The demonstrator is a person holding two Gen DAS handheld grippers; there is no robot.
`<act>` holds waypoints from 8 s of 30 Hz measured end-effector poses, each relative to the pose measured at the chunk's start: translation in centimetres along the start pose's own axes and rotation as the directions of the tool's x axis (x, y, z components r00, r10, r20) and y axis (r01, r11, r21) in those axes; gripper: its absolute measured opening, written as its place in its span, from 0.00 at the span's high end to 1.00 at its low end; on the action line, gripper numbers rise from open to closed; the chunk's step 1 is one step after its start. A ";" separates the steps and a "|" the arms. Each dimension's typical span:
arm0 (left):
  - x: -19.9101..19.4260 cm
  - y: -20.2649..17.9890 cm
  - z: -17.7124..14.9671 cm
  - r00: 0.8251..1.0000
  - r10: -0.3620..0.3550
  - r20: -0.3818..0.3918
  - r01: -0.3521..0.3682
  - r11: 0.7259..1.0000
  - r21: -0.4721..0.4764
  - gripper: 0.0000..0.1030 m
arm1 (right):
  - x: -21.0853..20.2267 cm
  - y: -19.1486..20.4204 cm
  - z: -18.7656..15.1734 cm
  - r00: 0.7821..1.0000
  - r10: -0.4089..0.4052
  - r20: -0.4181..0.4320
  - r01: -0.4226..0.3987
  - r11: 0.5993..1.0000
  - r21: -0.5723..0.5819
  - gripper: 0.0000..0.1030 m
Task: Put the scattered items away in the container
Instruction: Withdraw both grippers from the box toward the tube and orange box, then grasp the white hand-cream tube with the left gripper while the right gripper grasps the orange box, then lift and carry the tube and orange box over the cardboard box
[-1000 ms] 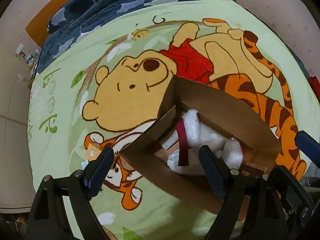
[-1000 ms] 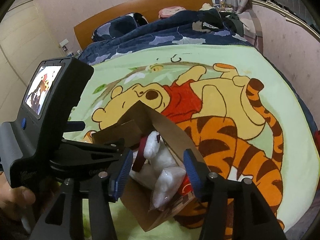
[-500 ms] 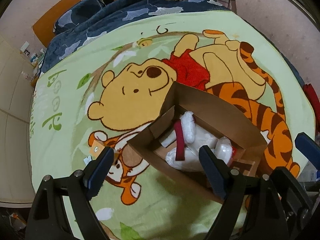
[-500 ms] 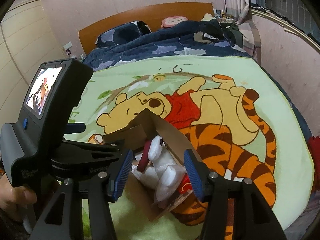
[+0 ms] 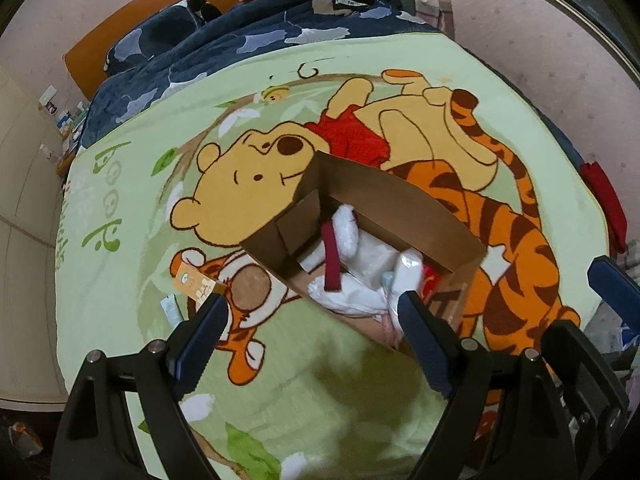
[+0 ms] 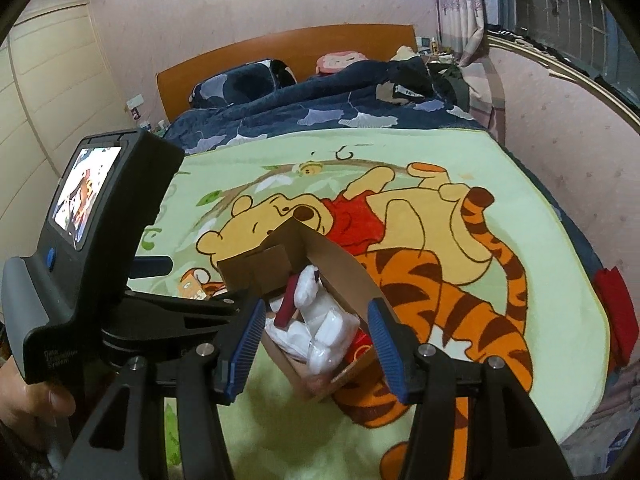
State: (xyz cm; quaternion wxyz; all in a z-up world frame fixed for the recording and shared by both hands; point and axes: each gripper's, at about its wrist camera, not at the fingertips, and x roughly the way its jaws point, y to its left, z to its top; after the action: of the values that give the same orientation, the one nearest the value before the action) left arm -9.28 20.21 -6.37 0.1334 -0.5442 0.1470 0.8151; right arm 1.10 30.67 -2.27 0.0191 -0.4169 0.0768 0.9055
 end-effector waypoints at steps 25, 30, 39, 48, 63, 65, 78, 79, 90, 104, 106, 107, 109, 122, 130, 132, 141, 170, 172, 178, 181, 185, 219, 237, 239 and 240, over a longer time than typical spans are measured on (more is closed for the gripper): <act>-4.2 3.3 -7.3 1.000 -0.007 0.028 0.008 1.000 -0.022 0.14 | -4.7 6.3 -4.0 0.999 0.015 0.041 -0.013 0.998 -0.056 0.47; -4.6 5.7 -8.2 1.000 0.016 0.026 -0.015 0.998 -0.062 0.14 | -4.5 8.3 -3.8 0.998 0.052 0.042 -0.048 0.995 -0.087 0.47; -4.3 10.0 -10.1 0.999 0.048 -0.007 -0.049 0.984 -0.172 0.14 | -3.2 11.7 -3.5 0.993 0.115 0.017 -0.111 0.980 -0.164 0.47; 0.1 17.8 -15.0 0.984 0.081 -0.157 -0.130 0.935 -0.330 0.14 | 0.6 16.3 -5.8 0.981 0.176 -0.082 -0.190 0.955 -0.226 0.47; 12.9 25.0 -17.9 0.958 0.073 -0.277 -0.187 0.892 -0.411 0.14 | 12.1 22.1 -8.8 0.972 0.168 -0.167 -0.221 0.897 -0.384 0.47; 15.7 25.1 -17.2 0.956 0.059 -0.286 -0.177 0.895 -0.409 0.14 | 14.5 22.7 -8.3 0.971 0.164 -0.173 -0.221 0.892 -0.395 0.47; 27.5 27.8 -15.4 0.950 0.024 -0.310 -0.194 0.825 -0.531 0.11 | 26.2 24.9 -7.4 0.970 0.129 -0.208 -0.216 0.850 -0.481 0.46; 27.9 27.9 -15.5 0.951 0.024 -0.310 -0.197 0.817 -0.542 0.08 | 26.8 24.9 -7.4 0.969 0.125 -0.213 -0.215 0.848 -0.484 0.46; 26.9 26.8 -15.3 0.973 0.093 -0.212 -0.196 0.818 -0.541 0.50 | 28.7 24.6 -7.4 0.962 0.109 -0.251 -0.222 0.848 -0.481 0.46; 24.1 32.9 -20.7 0.944 0.162 -0.288 -0.307 0.755 -0.579 0.73 | 32.1 27.9 -6.3 0.961 0.144 -0.236 -0.257 0.778 -0.573 0.42; 24.3 33.0 -20.9 0.944 0.157 -0.291 -0.305 0.753 -0.583 0.73 | 33.3 28.9 -6.5 0.958 0.137 -0.250 -0.267 0.742 -0.615 0.34; 24.3 32.8 -20.8 0.942 0.164 -0.293 -0.311 0.757 -0.575 0.73 | 34.0 29.3 -6.6 0.959 0.125 -0.256 -0.264 0.727 -0.634 0.33; 24.5 32.2 -20.6 0.937 0.183 -0.297 -0.325 0.767 -0.553 0.73 | 35.3 29.6 -6.6 0.957 0.105 -0.269 -0.260 0.719 -0.644 0.33; 24.7 31.3 -20.6 0.940 0.168 -0.296 -0.312 0.773 -0.553 0.72 | 42.2 27.2 -4.0 0.912 -0.041 -0.407 -0.193 0.835 -0.515 0.17; 24.8 30.7 -20.3 0.940 0.162 -0.301 -0.311 0.772 -0.554 0.72 | 42.9 28.6 -5.4 0.925 -0.094 -0.369 -0.191 0.726 -0.661 0.18; 24.7 30.5 -20.2 0.940 0.160 -0.301 -0.309 0.772 -0.555 0.72 | 42.6 28.1 -5.2 0.902 -0.021 -0.431 -0.264 0.765 -0.588 0.42; 23.0 28.5 -20.5 0.944 0.145 -0.298 -0.296 0.775 -0.559 0.73 | 35.7 24.2 -10.3 0.846 0.081 -0.527 -0.334 0.851 -0.406 0.57; -8.9 14.4 -4.3 0.972 0.126 0.197 -0.084 0.975 -0.206 0.73 | -1.2 7.1 1.8 0.994 0.045 0.100 -0.040 0.998 -0.057 0.57; -8.4 12.1 -2.8 0.974 0.094 0.204 -0.057 0.982 -0.180 0.73 | -2.7 6.4 1.3 0.993 0.035 0.112 -0.030 0.999 -0.041 0.57; -11.6 6.3 -3.3 0.968 0.054 0.246 -0.032 0.995 -0.093 0.73 | -4.6 4.0 0.7 0.993 0.019 0.119 -0.017 1.000 -0.014 0.57; -11.7 4.7 -3.1 0.968 0.055 0.245 -0.037 0.996 -0.079 0.73 | -4.8 3.0 0.7 0.994 0.006 0.106 -0.005 1.000 -0.015 0.57; -10.5 3.5 -2.3 0.974 0.058 0.221 -0.042 0.996 -0.079 0.73 | -4.1 1.4 1.1 0.996 0.000 0.090 0.000 1.000 -0.004 0.57; -0.5 1.7 1.6 0.998 0.066 -0.005 -0.066 0.994 -0.085 0.73 | 2.3 -0.1 2.3 0.999 0.037 -0.028 -0.039 0.998 -0.044 0.57; 4.3 0.6 3.3 0.995 0.056 -0.086 -0.058 0.998 -0.018 0.73 | 6.1 -0.8 2.5 0.996 -0.003 -0.092 0.001 1.000 -0.024 0.57; 4.6 0.6 3.5 0.994 0.057 -0.089 -0.059 0.998 -0.015 0.73 | 6.4 -0.9 2.6 0.995 -0.005 -0.096 0.003 1.000 -0.023 0.57; 4.8 0.6 3.6 0.994 0.057 -0.090 -0.059 0.998 -0.014 0.73 | 6.5 -0.9 2.6 0.995 -0.005 -0.097 0.003 1.000 -0.022 0.57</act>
State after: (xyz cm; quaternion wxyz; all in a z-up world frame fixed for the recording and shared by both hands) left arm -14.35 21.32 -9.42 0.0984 -0.5769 0.1619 0.7945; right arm -5.03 31.82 -5.66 0.0125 -0.4609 0.0670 0.8848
